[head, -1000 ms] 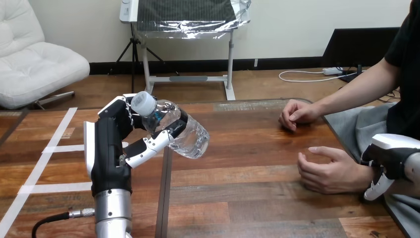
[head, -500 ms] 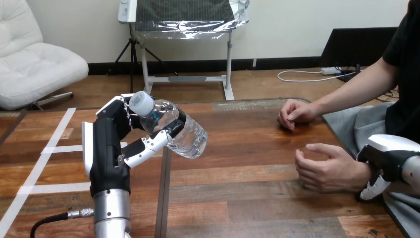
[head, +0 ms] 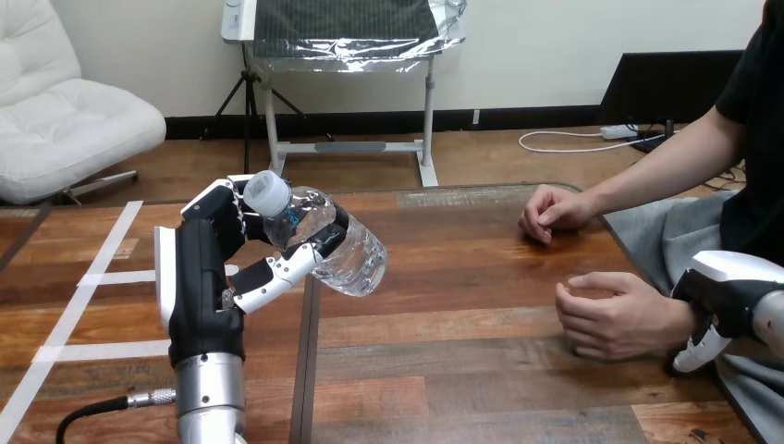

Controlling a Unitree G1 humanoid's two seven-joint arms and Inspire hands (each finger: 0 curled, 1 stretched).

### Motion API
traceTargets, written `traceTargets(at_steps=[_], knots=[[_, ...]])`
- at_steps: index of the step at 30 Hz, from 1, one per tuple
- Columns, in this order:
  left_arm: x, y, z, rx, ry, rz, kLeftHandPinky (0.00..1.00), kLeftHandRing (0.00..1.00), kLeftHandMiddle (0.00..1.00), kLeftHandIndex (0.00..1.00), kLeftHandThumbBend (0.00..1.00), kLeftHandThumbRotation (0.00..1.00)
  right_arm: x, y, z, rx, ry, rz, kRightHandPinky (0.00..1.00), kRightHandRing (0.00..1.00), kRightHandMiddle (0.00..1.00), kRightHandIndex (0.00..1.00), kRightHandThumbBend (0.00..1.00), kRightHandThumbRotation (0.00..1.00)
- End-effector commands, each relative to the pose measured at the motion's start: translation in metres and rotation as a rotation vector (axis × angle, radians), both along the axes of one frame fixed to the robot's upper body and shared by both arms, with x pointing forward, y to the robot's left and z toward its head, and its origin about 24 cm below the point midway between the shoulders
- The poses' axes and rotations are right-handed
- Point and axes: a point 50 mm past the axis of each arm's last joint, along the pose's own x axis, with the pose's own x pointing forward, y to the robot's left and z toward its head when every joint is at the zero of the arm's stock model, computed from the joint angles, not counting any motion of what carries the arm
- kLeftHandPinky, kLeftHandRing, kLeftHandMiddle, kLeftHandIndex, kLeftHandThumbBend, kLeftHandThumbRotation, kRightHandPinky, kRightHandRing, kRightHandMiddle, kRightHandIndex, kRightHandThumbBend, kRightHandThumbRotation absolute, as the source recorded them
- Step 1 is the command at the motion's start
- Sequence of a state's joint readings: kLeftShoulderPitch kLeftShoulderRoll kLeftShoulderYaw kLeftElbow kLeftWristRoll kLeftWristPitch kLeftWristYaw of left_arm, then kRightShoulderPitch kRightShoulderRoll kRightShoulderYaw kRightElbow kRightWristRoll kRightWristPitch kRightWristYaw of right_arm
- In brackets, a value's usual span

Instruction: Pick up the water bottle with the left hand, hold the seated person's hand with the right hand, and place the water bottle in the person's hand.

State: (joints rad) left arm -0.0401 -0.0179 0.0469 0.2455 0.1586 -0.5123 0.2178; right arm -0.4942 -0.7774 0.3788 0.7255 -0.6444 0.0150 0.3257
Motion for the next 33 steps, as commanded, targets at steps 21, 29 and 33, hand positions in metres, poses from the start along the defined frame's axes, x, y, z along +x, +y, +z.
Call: traceTargets(at_steps=[21,29,33], knots=[[0.0154,-0.0079,0.0274,0.001,-0.125,-0.036,0.42,0.41,0.44,0.5,0.62,0.0,0.0042,0.0122,0.002,0.038,-0.027,0.029,0.35,0.47,0.56,0.47,0.64,0.0],[0.0156,-0.0076,0.0271,0.003,-0.122,-0.031,0.42,0.41,0.44,0.5,0.63,0.0,0.0049,0.0132,0.0011,0.019,-0.027,0.031,0.34,0.46,0.55,0.46,0.65,0.0],[0.0159,-0.0075,0.0268,0.003,-0.12,-0.031,0.42,0.41,0.44,0.5,0.63,0.0,0.0053,0.0135,0.0012,0.018,-0.021,0.031,0.32,0.43,0.52,0.46,0.65,0.0]])
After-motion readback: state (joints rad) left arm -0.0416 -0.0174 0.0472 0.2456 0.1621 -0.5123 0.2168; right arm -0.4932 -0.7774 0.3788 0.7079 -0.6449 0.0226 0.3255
